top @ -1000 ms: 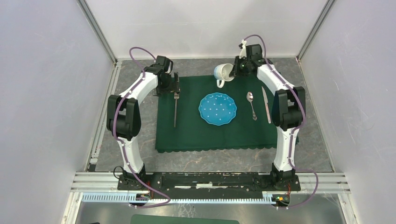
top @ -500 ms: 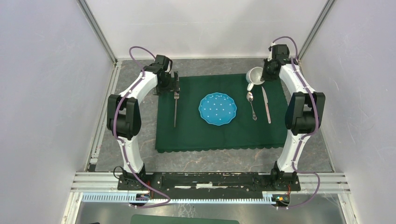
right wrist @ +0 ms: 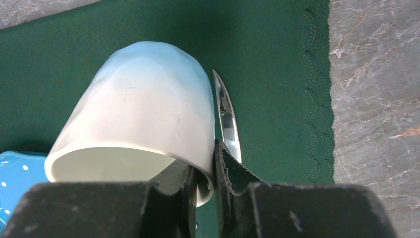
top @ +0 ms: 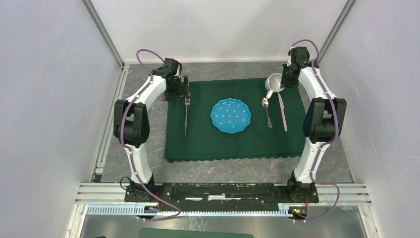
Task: Set the dinner table for one person
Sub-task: Place the cup on the napkin.
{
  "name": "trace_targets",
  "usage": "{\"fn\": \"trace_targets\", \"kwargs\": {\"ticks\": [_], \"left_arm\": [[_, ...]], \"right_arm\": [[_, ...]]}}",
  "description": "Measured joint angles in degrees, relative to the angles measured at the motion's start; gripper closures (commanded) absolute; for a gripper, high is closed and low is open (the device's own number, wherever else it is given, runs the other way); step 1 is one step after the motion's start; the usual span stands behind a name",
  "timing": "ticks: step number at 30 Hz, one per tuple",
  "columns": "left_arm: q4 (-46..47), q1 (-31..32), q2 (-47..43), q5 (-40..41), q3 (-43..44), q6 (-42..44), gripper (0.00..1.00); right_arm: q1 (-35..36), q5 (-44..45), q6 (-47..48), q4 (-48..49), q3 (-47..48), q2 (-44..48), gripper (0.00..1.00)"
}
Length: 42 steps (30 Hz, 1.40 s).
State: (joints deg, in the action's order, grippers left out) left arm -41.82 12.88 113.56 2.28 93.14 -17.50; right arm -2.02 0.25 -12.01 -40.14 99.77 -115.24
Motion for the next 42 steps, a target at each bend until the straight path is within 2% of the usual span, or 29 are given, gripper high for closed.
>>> {"fn": "trace_targets", "kwargs": {"ticks": [42], "left_arm": [[0.2, -1.7, 0.3, -2.9, 0.0, 0.0, 0.00]], "right_arm": [[-0.2, -1.7, -3.1, 4.6, 1.3, -4.9, 1.00]]}}
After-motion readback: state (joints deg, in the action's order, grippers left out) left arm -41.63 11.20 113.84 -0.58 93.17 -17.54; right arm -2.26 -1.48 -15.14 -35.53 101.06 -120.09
